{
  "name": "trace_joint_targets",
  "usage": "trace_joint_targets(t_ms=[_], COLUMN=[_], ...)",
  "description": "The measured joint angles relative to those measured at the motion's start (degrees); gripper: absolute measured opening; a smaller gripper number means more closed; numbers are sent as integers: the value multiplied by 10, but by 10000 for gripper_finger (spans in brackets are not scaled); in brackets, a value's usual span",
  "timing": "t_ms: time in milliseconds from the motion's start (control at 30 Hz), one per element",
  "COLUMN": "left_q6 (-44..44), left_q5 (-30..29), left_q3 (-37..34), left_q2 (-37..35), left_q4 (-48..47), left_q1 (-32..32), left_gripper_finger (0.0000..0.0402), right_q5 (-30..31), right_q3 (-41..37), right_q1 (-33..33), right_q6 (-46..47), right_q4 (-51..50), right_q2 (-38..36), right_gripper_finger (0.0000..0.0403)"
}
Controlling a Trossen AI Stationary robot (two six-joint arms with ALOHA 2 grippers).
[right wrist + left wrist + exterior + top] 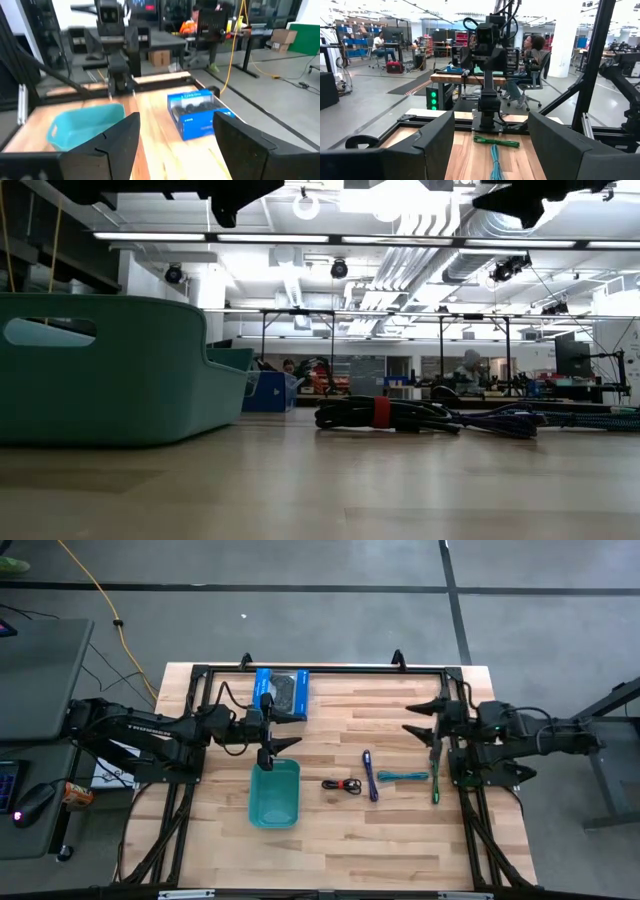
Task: Pick and place USB-C Cables
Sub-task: Put the blue charger cable into the green bin
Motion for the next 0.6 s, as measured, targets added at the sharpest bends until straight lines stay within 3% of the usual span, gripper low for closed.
trace_joint_targets(t_ms=[267,600], left_q6=[0,0], left_q5=[0,0], left_q3=[0,0], left_q2=[0,0], left_q4=[0,0], left_q1=[0,0], left_gripper_finger=[234,234], right_q5=[0,-102], right_q3=[0,0], right_q1=[0,0], right_q6=[3,167], right_q4=[13,-204], right_q2=[6,74], right_gripper_finger=[243,243])
